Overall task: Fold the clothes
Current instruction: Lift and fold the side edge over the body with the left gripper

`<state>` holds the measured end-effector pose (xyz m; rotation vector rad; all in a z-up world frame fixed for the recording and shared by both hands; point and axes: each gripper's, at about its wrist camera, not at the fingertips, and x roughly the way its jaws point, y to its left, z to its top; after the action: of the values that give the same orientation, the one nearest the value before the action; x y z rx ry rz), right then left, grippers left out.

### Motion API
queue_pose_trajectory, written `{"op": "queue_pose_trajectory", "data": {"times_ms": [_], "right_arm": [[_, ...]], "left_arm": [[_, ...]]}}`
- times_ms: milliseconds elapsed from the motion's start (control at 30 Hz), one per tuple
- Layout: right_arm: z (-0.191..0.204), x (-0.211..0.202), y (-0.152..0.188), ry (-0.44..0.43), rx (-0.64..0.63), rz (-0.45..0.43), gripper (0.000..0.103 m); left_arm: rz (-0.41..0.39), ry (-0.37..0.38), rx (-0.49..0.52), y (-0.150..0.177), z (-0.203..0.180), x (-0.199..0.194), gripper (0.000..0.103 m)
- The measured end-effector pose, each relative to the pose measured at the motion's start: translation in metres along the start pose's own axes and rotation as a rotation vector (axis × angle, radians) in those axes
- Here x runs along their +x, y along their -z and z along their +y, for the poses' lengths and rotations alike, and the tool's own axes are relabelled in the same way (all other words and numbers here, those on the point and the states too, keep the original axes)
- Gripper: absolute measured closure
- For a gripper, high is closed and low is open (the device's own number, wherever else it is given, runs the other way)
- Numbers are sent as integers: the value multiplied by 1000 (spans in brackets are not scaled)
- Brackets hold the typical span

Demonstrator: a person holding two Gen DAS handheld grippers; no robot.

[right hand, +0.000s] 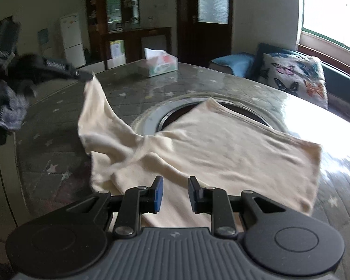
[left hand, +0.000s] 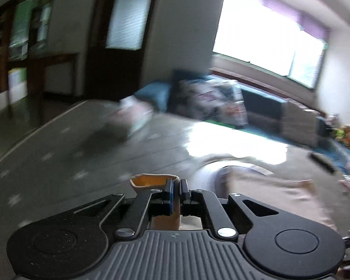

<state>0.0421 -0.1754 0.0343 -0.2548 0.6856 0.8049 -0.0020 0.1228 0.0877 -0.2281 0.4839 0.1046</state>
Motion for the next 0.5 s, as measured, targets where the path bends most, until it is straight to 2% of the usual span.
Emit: {"op": "queue_pose_trajectory", "data": {"times_ms": [233,500], "right_arm": [[-25,-21,18,47,68,-23,80],[-55,-35,42,101,169,-28,80]], "left_arm": [[-2,240,129,-7,-97,-4,98],[72,459,244,15,-183,-7,98]]}}
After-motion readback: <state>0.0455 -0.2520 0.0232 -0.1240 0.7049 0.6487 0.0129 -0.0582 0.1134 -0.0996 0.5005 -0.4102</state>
